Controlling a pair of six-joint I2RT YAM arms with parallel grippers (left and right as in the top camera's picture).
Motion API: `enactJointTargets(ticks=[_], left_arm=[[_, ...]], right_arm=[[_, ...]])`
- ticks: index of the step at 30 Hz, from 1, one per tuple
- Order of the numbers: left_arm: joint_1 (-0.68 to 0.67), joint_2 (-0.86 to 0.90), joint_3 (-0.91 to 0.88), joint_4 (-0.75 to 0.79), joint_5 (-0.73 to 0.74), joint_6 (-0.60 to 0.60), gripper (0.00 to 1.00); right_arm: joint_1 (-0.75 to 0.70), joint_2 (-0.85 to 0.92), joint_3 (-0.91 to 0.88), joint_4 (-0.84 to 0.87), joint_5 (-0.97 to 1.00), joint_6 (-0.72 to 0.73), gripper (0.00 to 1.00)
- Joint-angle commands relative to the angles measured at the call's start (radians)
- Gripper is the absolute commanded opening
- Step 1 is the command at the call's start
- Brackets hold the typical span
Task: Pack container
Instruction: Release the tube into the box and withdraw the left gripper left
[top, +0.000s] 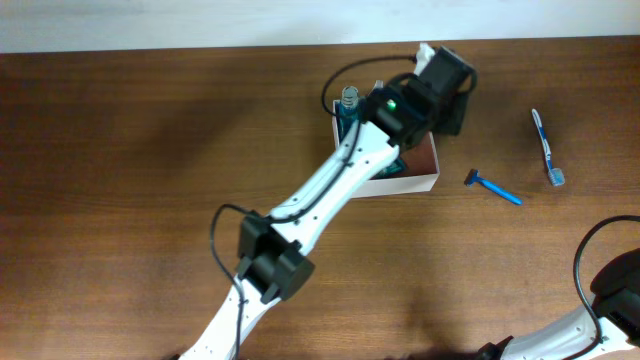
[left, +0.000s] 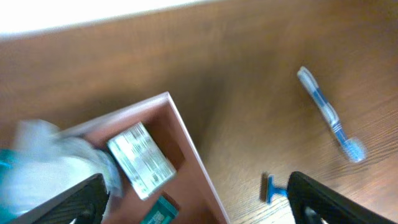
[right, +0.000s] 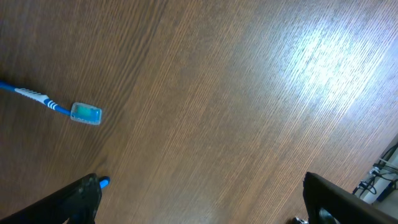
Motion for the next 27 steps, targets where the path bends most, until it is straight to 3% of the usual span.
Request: enactJointTargets(ticks=[1, 8, 16, 19, 27], left_arm=[[0.063, -0.222, 0.083, 0.007, -0.009, 0.095, 0.99], [0.219, -0.402, 0.084, -0.079, -0.143, 0.094, 0.99], [0.453, -0.459, 0.083, -0.377, -0.290, 0.041, 0.99], [0.581, -0.445, 0.081, -0.530, -0.288, -0.033, 0.99], [0.734, -0.372, 0.080, -0.667, -0.199, -0.045, 0.99]], right_arm=[[-0.001, -0.010, -0.002, 0.002, 0.019, 0.012, 0.99], [-0.001, -0.010, -0.002, 0.002, 0.019, 0.012, 0.99], [-0.001, -0.010, -0.002, 0.002, 0.019, 0.012, 0.99], [-0.001, -0.010, -0.002, 0.002, 0.019, 0.012, 0.99], [-0.001, -0.010, -0.002, 0.002, -0.132, 0.012, 0.99]])
